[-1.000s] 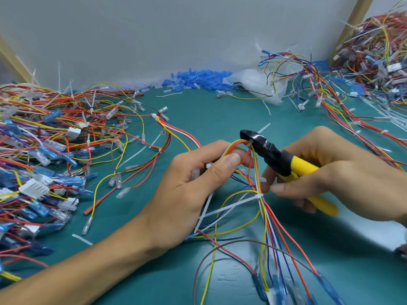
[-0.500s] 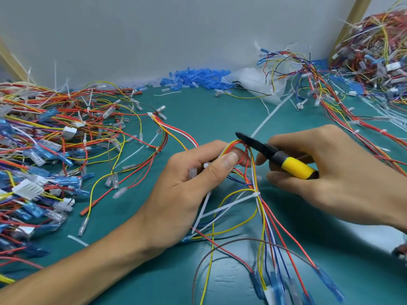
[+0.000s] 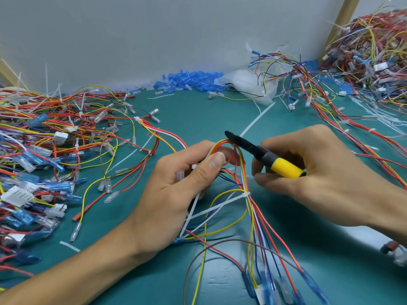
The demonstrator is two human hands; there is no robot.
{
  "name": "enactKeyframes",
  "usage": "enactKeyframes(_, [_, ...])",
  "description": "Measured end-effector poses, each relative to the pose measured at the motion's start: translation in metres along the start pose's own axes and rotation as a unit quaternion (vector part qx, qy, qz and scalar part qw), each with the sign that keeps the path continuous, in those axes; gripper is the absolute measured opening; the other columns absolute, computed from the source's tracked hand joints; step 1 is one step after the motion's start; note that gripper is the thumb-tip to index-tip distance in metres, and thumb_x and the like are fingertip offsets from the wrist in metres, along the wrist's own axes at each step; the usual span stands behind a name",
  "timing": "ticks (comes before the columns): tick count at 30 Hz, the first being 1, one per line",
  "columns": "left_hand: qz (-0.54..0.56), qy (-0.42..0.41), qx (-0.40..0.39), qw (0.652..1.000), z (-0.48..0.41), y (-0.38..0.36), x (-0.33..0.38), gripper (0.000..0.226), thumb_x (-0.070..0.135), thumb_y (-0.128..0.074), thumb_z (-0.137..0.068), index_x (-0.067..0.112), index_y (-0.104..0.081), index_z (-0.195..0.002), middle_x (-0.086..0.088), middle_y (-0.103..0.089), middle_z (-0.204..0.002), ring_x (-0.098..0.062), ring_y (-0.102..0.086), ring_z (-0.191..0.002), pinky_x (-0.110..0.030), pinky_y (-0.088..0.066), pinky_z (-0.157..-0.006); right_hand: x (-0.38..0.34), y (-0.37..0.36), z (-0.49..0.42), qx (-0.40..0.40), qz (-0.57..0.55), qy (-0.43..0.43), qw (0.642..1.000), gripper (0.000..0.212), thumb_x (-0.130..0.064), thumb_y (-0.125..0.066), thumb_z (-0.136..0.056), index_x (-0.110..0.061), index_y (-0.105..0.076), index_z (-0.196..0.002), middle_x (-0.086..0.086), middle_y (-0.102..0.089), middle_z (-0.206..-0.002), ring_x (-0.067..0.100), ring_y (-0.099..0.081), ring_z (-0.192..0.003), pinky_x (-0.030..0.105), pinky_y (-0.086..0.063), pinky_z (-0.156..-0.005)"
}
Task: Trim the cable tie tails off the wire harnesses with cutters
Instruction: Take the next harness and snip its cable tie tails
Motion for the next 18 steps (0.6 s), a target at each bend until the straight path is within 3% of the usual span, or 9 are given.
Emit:
enactKeyframes(5, [-0.009, -0.006, 0.0, 1.0, -0.0005, 0.0006, 0.0003, 0.027, 0.035, -0.051, -0.106, 0.026, -0.075, -0.109, -0.002, -0.037, -0.072, -0.029, -0.028, -0.066, -0.045, -0.024, -0.057, -0.0031, -0.0031, -0.0015, -0.01, 0.011, 0.029, 0.999, 0.016, -0.032, -0.065, -0.086, -0.017, -0.065, -0.088, 0.006, -0.054, -0.068, 0.032, -0.048, -0.065, 0.049, -0.05, -0.059])
enactKeyframes(8, [-0.013, -0.021, 0.002, 1.0, -0.0002, 0.001, 0.0036, 0.026, 0.034, -0.05, -0.107, 0.029, -0.075, -0.108, 0.016, -0.047, -0.074, -0.017, -0.034, -0.066, -0.033, -0.03, -0.058, -0.0073, -0.0032, -0.0007, -0.001, 0.018, 0.043, 0.999, 0.017, -0.031, -0.065, -0.087, -0.017, -0.057, -0.081, 0.006, -0.046, -0.065, 0.029, -0.038, -0.063, 0.048, -0.046, -0.056])
enactKeyframes(13, [-0.019, -0.02, 0.003, 1.0, -0.0004, 0.001, 0.0034, 0.027, 0.03, -0.048, -0.108, 0.023, -0.074, -0.108, 0.019, -0.052, -0.076, -0.01, -0.038, -0.067, -0.024, -0.034, -0.06, -0.0069, -0.0024, -0.0007, 0.002, 0.025, 0.029, 0.999, 0.019, -0.03, -0.065, -0.084, -0.011, -0.064, -0.086, 0.008, -0.045, -0.062, 0.024, -0.034, -0.06, 0.04, -0.036, -0.053])
enactKeyframes(16, [-0.017, -0.02, 0.002, 1.0, -0.0007, -0.0003, 0.0045, 0.026, 0.029, -0.048, -0.108, 0.023, -0.073, -0.105, 0.02, -0.053, -0.076, -0.005, -0.042, -0.068, -0.019, -0.036, -0.063, -0.0076, -0.002, 0.0008, -0.002, 0.024, 0.022, 0.999, 0.019, -0.027, -0.063, -0.084, -0.01, -0.065, -0.077, 0.009, -0.044, -0.057, 0.024, -0.032, -0.057, 0.034, -0.03, -0.047])
enactKeyframes(18, [-0.014, -0.024, 0.003, 1.0, 0.0, -0.0008, 0.0051, 0.025, 0.03, -0.049, -0.109, 0.026, -0.073, -0.104, 0.018, -0.051, -0.075, -0.011, -0.04, -0.067, -0.026, -0.036, -0.06, -0.0085, -0.001, 0.0023, -0.005, 0.018, 0.013, 1.0, 0.018, -0.026, -0.063, -0.082, -0.01, -0.066, -0.074, 0.01, -0.042, -0.057, 0.018, -0.028, -0.054, 0.031, -0.027, -0.046])
Point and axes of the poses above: each hand's wrist, its own z-axis away from the middle knuckle, its own y-axis out of the back of the hand, x = y × z, the point moved 10 cm from there along -z, towards the middle knuckle
